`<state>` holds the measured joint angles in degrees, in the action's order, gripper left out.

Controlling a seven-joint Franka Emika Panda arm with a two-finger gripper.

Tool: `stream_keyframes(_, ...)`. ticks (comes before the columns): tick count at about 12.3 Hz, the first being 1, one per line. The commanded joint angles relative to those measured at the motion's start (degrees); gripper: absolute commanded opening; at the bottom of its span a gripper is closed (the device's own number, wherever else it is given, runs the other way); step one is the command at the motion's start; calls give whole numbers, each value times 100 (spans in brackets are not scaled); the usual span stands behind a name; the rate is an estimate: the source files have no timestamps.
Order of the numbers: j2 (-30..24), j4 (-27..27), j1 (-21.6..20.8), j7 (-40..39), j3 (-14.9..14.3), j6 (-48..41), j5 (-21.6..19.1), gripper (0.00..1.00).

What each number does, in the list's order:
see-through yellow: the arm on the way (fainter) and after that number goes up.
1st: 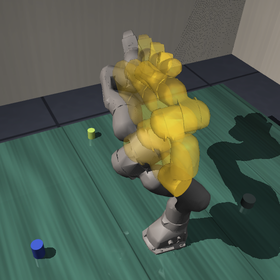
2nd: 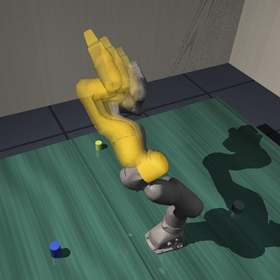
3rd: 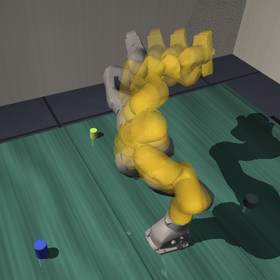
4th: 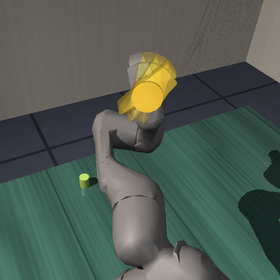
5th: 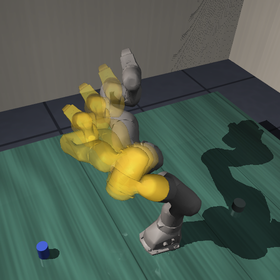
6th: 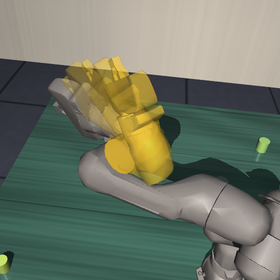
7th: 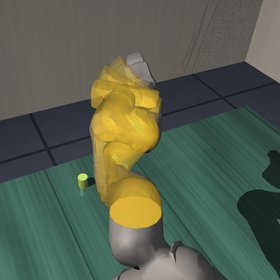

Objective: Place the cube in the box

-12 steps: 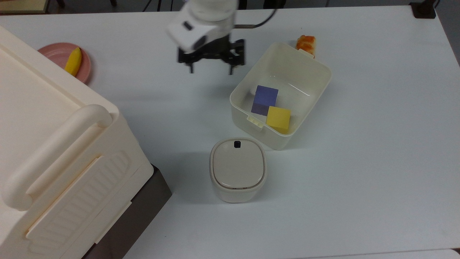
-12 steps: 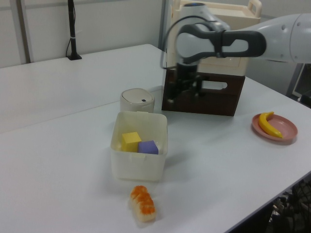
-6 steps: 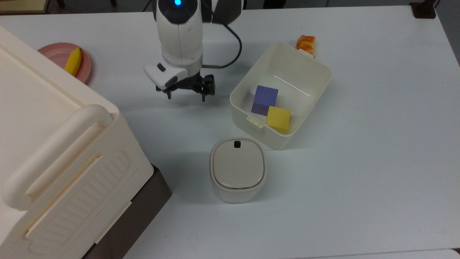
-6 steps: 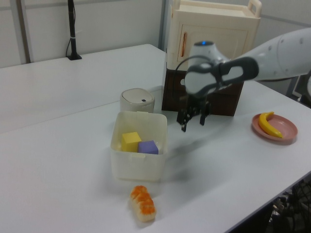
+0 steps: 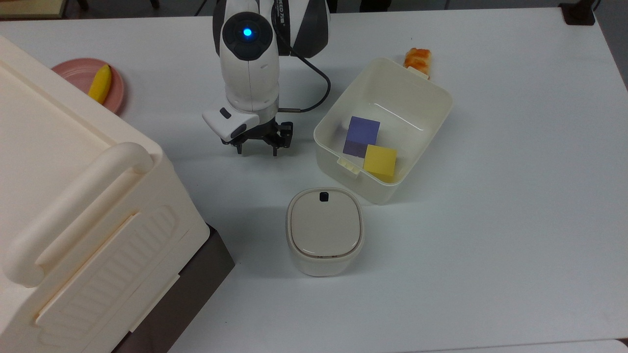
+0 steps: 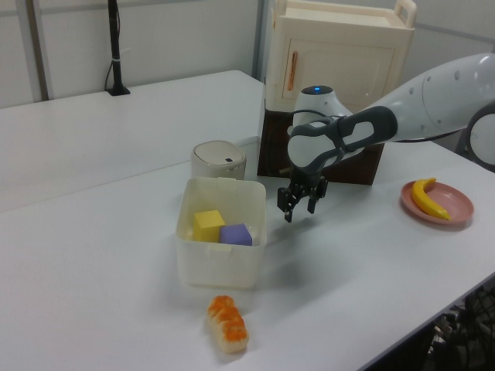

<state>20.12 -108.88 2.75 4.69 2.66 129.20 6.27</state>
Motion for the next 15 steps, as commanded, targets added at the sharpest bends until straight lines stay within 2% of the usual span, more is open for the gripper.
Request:
stream_keyframes(1,-411,-28,6,-223,-46,-384,85,42)
stream_keyframes(5,-939,182,-116,-206,-46,-966,-116,42)
stream_keyframes(6,-1027,331,-378,-162,-99,-1184,-396,42)
stream_keyframes(7,-1054,637,-833,143,-395,-1412,-581,43)
stream_keyframes(8,-1045,805,-1307,468,-659,-1519,-592,43)
stream_keyframes(9,-1063,929,-1990,828,-1088,-1564,-601,43)
stream_keyframes(10,-1063,965,-2389,1041,-1231,-1556,-601,43)
stream_keyframes(12,-975,974,-2953,1743,-1207,-1346,-601,43)
stream_keyframes(14,-862,948,-3174,1886,-1180,-1292,-601,50)
stream_keyframes(15,-678,948,-3193,1913,-1180,-1283,-592,67)
